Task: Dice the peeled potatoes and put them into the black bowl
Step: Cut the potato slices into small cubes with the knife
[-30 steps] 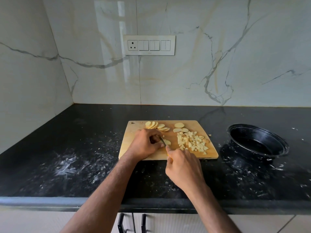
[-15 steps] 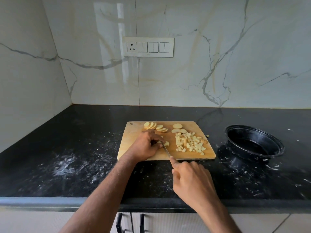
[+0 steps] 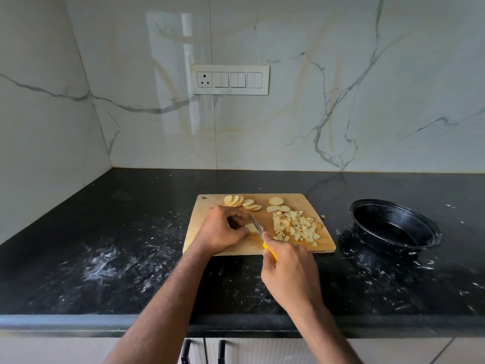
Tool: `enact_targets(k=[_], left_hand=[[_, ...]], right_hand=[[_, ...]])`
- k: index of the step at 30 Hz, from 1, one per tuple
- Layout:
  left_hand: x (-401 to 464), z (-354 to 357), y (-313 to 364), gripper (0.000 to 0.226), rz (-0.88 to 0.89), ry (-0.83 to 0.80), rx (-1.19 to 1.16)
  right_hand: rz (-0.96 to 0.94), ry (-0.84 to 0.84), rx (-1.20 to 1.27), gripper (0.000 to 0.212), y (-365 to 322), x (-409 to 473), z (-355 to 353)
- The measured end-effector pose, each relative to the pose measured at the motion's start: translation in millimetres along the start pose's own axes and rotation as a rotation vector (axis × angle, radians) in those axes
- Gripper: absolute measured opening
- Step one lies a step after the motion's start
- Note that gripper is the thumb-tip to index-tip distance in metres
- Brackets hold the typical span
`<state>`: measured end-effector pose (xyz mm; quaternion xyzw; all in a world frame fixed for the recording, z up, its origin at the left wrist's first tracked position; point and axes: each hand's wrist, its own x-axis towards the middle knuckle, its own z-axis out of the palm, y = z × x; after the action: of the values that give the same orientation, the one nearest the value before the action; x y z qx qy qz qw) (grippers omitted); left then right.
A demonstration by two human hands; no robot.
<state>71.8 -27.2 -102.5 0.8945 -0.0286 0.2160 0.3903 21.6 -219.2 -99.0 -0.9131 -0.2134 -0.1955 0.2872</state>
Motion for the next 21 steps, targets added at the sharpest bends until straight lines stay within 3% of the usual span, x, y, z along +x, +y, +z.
enact_targets(k=[21], left_hand=[[3,3,-3,0.023,-0.017,-0.01,0.005]], right_hand=[[-0.034,-0.151,0.024,0.035,8,14,11]])
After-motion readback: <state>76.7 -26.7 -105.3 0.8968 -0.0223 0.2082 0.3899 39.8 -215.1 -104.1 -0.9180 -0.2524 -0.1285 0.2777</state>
